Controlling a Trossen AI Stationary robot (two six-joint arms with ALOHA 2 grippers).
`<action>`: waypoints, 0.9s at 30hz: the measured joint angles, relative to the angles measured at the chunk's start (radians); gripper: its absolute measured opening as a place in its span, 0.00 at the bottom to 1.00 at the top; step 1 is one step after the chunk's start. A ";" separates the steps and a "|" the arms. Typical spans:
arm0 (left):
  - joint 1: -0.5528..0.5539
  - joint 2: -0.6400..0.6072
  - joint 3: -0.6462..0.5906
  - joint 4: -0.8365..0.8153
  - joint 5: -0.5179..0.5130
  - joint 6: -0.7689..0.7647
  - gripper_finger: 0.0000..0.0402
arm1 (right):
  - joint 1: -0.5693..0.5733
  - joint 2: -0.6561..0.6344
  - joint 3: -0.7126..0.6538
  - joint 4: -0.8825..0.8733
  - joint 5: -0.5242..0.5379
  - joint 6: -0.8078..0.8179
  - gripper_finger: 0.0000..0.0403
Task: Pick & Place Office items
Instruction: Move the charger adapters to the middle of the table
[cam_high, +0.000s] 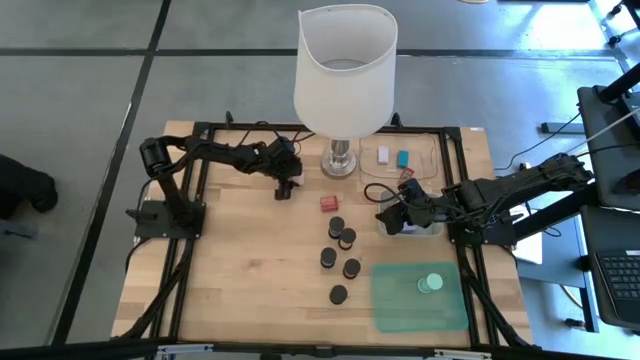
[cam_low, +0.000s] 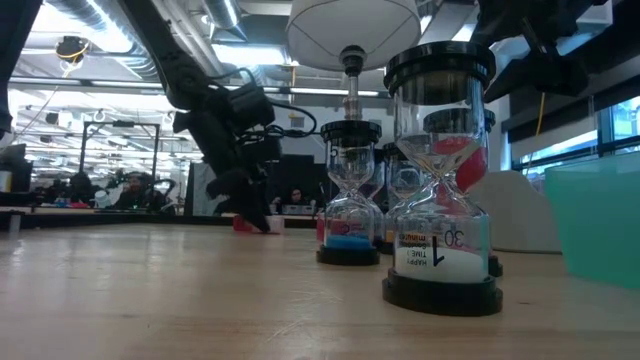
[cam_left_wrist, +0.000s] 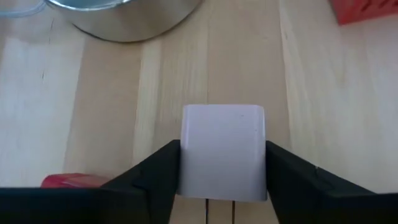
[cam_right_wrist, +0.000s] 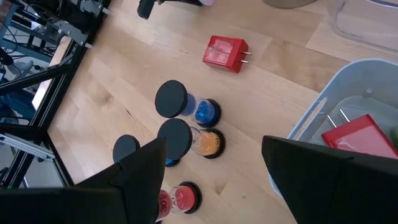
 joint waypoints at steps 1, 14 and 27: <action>-0.003 0.000 0.000 0.002 0.000 -0.016 0.47 | 0.000 0.000 0.000 0.000 0.000 0.000 0.66; -0.197 0.027 0.125 0.034 -0.202 -0.227 0.47 | 0.000 0.000 0.000 0.000 0.000 0.000 0.66; -0.233 0.235 0.354 -0.017 -0.207 -0.317 0.47 | 0.000 0.000 0.000 0.004 0.000 0.000 0.66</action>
